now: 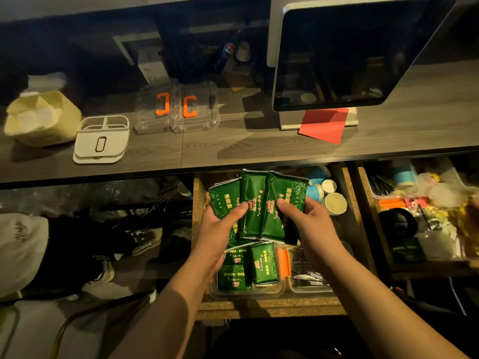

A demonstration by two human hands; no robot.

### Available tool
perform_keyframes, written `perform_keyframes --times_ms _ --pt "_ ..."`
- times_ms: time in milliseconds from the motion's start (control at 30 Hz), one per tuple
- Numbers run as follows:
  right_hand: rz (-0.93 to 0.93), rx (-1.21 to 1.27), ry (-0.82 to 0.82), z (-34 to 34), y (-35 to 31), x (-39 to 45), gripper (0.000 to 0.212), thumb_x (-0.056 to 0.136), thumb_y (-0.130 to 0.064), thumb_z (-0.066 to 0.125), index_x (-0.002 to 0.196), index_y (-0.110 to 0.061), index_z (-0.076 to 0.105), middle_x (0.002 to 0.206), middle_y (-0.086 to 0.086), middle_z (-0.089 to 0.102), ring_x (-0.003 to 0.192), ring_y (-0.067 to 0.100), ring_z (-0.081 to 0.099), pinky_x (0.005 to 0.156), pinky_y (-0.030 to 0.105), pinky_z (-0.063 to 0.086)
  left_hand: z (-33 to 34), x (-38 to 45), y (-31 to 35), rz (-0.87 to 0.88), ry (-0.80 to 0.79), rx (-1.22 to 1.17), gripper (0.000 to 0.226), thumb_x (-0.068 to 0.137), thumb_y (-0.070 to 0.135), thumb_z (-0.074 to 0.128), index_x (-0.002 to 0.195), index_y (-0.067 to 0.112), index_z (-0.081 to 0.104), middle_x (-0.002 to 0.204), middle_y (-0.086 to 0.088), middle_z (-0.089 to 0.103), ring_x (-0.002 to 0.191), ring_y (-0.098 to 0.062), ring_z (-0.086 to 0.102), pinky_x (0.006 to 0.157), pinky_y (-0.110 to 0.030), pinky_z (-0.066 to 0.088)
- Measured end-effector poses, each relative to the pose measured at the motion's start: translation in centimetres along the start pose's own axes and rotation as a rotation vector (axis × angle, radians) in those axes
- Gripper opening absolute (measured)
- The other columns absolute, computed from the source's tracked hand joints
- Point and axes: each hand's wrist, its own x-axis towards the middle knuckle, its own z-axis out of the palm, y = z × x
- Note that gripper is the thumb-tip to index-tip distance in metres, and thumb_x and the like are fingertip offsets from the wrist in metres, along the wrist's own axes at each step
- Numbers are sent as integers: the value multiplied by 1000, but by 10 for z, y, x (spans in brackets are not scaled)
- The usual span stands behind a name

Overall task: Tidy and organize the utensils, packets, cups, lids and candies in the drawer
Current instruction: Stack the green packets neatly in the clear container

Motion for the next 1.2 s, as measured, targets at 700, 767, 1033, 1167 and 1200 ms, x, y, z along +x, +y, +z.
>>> perform_keyframes --times_ms 700,767,1033,1167,1200 --pt "-29 -167 -13 22 7 -15 23 93 -21 64 115 -19 61 103 0 73 97 18 70 85 40 58 6 -7 -13 56 -21 94 106 52 72 87 140 27 48 141 0 60 130 -24 56 108 -56 44" --pt "23 -159 -1 21 6 -17 31 93 -14 57 124 -15 54 103 8 68 94 25 67 83 48 56 4 -8 -11 26 -14 82 103 58 76 79 143 29 45 153 6 45 137 -21 47 114 -55 37" --pt "-8 -213 -288 -18 -40 -10 39 89 6 59 117 -20 62 101 6 69 86 24 66 71 35 56 -26 9 0 -66 11 51 83 66 57 76 139 25 52 146 -6 53 136 -29 47 114 -57 34" --pt "-21 -454 -541 -30 -68 1 39 79 -8 76 116 -17 67 114 8 70 104 22 68 83 34 59 -40 27 5 -162 -103 140 114 44 72 81 144 28 48 154 -7 45 142 -33 39 115 -63 28" --pt "-26 -551 -592 -29 -74 5 40 78 -10 77 116 -18 67 117 7 68 107 21 67 84 35 59 -41 29 5 -187 -150 197 114 41 72 81 142 30 49 153 -9 46 141 -35 41 114 -64 29"
